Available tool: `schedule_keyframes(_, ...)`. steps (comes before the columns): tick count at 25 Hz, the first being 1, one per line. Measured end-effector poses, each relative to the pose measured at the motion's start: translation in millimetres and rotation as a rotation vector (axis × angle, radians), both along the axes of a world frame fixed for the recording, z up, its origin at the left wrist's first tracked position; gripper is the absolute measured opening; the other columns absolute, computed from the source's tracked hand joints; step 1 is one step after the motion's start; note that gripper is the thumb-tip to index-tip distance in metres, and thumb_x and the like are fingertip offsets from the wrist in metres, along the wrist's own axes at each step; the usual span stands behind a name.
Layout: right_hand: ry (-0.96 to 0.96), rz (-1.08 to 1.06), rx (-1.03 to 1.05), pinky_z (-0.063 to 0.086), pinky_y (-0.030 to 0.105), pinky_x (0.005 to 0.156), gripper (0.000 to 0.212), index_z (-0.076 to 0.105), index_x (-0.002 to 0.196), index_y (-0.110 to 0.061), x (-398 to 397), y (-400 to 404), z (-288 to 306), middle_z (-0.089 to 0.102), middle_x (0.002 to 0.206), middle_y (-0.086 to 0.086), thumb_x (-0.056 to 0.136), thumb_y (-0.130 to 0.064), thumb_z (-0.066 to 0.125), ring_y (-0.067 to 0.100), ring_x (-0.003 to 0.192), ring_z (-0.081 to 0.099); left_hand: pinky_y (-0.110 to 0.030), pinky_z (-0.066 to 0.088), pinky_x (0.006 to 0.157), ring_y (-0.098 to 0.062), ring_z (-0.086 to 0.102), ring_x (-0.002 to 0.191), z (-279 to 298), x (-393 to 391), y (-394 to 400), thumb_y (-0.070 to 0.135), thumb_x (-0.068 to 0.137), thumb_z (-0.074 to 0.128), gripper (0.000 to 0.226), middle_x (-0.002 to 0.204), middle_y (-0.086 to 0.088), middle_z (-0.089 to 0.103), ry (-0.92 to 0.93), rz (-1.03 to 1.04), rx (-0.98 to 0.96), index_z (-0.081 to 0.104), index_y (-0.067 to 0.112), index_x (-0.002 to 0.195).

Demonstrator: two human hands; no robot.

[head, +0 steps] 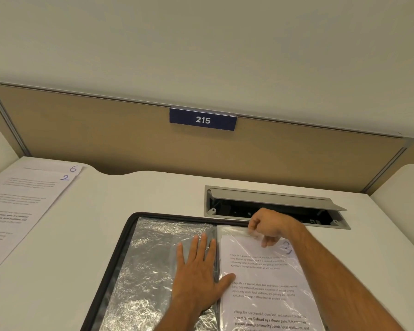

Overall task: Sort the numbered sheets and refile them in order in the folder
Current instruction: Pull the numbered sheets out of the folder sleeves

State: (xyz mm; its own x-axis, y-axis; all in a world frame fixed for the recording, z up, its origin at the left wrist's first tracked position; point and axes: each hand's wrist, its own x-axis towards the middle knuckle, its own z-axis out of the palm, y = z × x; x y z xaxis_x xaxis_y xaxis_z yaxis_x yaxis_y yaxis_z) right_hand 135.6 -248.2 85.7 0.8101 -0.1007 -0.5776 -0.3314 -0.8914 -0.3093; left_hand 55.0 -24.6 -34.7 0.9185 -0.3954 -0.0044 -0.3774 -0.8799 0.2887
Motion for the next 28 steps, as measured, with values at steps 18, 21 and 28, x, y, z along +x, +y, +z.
schedule_keyframes(18, -0.522, 0.064, -0.316, 0.042, 0.030, 0.062, 0.011, 0.056, 0.084, -0.024, 24.5, 0.6, 7.4, 0.063, 0.084, -0.003, 0.092, -0.021, 0.064, 0.018, 0.078, 0.059, -0.060, 0.022, 0.104, -0.031, 0.048, 0.136, -5.3, 0.3, -0.6, 0.089, 0.082, 0.036, 0.097, 0.150, -0.008, 0.048, -0.094, 0.042, -0.008, 0.056, 0.014, 0.141)
schedule_keyframes(21, -0.677, 0.072, -0.391, 0.041, 0.030, 0.065, 0.011, 0.057, 0.089, -0.021, 36.9, 3.3, 31.8, 0.065, 0.085, 0.000, 0.098, -0.027, 0.059, 0.020, 0.078, 0.058, -0.060, 0.022, 0.104, -0.031, 0.048, 0.136, -6.4, 0.4, -0.7, 0.088, 0.082, 0.037, 0.096, 0.150, -0.008, 0.049, -0.132, 0.052, -0.012, 0.058, 0.014, 0.140)
schedule_keyframes(28, -0.935, 0.208, -0.467, 0.051, 0.031, 0.069, 0.018, 0.061, 0.095, -0.016, 57.1, -2.6, 99.7, 0.070, 0.083, 0.001, 0.101, -0.033, 0.056, 0.019, 0.070, 0.063, -0.058, 0.021, 0.106, -0.032, 0.052, 0.133, -6.3, -1.0, -1.1, 0.089, 0.081, 0.037, 0.096, 0.147, -0.010, 0.051, -0.167, 0.054, -0.006, 0.060, 0.014, 0.138)
